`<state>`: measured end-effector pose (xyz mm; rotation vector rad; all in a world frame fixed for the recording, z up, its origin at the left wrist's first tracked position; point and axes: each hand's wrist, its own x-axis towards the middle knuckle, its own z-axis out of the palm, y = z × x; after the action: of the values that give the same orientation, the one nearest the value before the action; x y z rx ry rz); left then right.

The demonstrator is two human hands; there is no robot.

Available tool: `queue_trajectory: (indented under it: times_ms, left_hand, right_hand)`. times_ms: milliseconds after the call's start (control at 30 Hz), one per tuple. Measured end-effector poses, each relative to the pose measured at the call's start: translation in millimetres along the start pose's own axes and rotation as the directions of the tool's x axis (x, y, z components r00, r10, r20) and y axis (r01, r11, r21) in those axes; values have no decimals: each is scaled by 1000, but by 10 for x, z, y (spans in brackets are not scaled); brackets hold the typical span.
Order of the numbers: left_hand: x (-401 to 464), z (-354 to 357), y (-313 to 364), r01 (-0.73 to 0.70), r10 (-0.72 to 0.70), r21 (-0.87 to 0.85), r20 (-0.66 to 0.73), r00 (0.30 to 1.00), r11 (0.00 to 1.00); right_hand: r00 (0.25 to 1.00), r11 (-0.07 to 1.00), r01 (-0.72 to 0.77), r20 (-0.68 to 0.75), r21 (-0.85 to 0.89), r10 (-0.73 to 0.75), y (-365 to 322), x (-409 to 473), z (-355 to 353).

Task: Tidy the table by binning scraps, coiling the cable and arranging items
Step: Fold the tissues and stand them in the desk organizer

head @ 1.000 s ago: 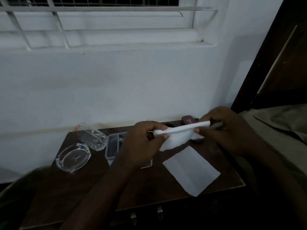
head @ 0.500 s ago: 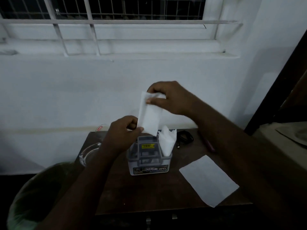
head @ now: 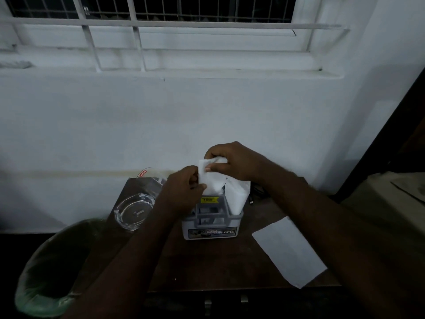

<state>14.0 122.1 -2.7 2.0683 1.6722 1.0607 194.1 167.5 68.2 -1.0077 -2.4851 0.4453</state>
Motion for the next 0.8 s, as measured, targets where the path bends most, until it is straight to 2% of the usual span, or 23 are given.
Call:
queue_trajectory:
  times_ms: [100, 167, 233, 367, 500, 567, 633, 700, 733, 767, 800]
  left_hand:
    - [4, -33, -20, 24, -22, 56, -24, 999, 998]
    - [-3, -51, -19, 20, -19, 73, -15, 1000, 997]
    - [-3, -41, -16, 21, -24, 91, 38, 999, 996]
    - [-9, -10, -44, 72, -80, 80, 94, 992, 994]
    - [-23, -17, -13, 132, -138, 57, 120, 983, 990]
    - [-71, -39, 48, 153, -157, 57, 75, 985, 987]
    - [-166, -53, 170, 83, -77, 52, -111, 991, 995]
    - [-327, -25, 377, -91, 114, 80, -358, 927, 993]
    - [-427, 18, 515, -171, 187, 76, -428, 884, 982]
    - [-537, 81, 653, -255, 255, 58, -434, 864, 965]
    - [-654, 177, 780, -349, 331, 21, -372, 867, 937]
  right_hand:
    - [999, 999, 18, -37, 32, -17, -23, -3, 84]
    - [1000, 1000, 0, -2, -1, 0, 1, -11, 120]
    - [998, 997, -20, 53, -69, 24, 26, -23, 146]
    - [1000, 996, -23, 16, -84, 24, 28, -32, 145]
    - [961, 970, -73, 242, -234, 131, -8, 28, 195]
    - [948, 970, -117, 266, -215, 173, -37, 40, 204]
    - [957, 978, -196, 203, -72, 207, -80, -19, 116]
    - [962, 947, -273, 29, 172, 272, -88, -188, -57]
    - [944, 921, -285, -88, 266, 317, -47, -326, -146]
    - [910, 899, -288, -199, 329, 365, 2, -496, -222]
    - [865, 880, -296, -287, 371, 412, 58, -703, -275]
